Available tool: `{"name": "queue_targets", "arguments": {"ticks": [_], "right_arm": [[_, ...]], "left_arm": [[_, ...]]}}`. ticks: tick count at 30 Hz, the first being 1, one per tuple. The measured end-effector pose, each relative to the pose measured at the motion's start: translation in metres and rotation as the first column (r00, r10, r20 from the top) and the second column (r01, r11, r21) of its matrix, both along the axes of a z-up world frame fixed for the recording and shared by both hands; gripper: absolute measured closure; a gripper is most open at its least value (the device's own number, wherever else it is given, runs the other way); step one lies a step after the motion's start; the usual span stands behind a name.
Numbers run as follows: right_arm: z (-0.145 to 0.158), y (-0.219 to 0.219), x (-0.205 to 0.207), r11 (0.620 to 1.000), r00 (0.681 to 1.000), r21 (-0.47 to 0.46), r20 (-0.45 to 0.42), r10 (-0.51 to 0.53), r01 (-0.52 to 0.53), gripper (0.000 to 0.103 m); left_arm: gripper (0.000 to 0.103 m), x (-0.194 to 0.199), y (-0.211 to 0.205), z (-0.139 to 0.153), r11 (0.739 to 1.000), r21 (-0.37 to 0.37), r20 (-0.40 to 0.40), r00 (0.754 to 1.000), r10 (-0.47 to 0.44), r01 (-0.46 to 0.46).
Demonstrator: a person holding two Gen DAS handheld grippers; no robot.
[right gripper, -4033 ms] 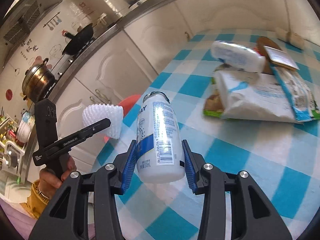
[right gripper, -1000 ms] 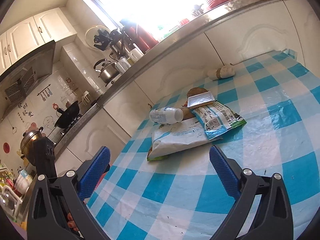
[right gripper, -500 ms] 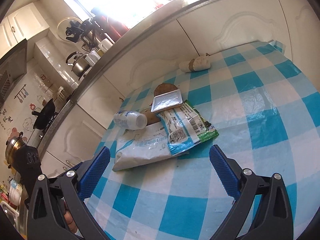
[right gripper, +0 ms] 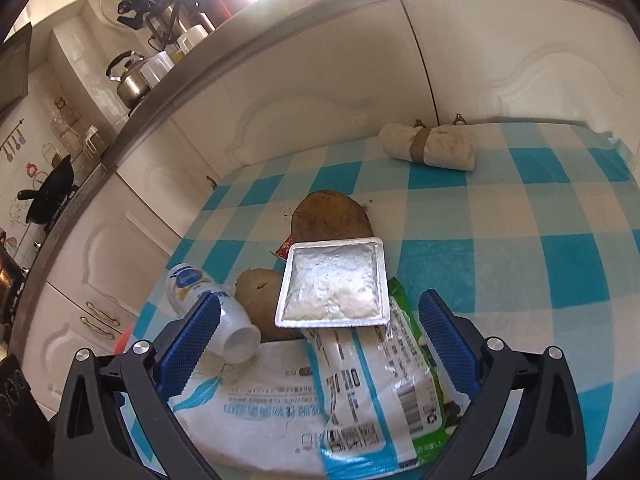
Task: Collect trash
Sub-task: 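Move both tools back over the table toward the remaining trash, then grasp the foil tray with the right gripper while the left grasps the wet-wipes pack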
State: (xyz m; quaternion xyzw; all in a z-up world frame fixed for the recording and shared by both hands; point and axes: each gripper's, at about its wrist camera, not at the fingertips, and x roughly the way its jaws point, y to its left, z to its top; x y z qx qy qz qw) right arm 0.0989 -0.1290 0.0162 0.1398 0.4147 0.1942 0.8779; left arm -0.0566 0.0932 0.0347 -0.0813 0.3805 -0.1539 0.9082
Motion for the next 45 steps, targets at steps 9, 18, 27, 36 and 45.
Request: {"name": "queue_targets", "arguments": {"ticks": [9,18,27,36,45], "right_arm": [[-0.018,0.002,0.017,1.000,0.999,0.005,-0.045,0.025,-0.025,0.035],[-0.023,-0.005,0.002,0.998,0.998,0.039,-0.043,0.055,-0.054,0.041],[-0.022,-0.008,-0.037,0.994,0.996,0.090,-0.051,0.071,-0.066,0.041],[-0.019,-0.008,-0.078,0.988,0.995,0.131,-0.049,0.091,-0.084,0.041],[-0.014,-0.025,-0.093,0.980,1.000,0.195,-0.013,0.028,-0.025,0.041]], "left_arm": [[0.011,0.017,-0.017,-0.001,0.999,-0.026,0.016,0.999,-0.044,0.044],[0.011,0.050,-0.029,-0.017,0.996,-0.067,-0.038,0.998,-0.053,0.050],[0.011,0.055,-0.040,-0.024,0.994,-0.088,-0.056,0.996,-0.067,0.062],[0.014,0.035,-0.042,-0.024,0.992,-0.105,-0.047,0.997,-0.068,0.063],[0.067,0.035,-0.026,-0.029,0.993,-0.110,-0.104,0.994,0.030,-0.041]]}}
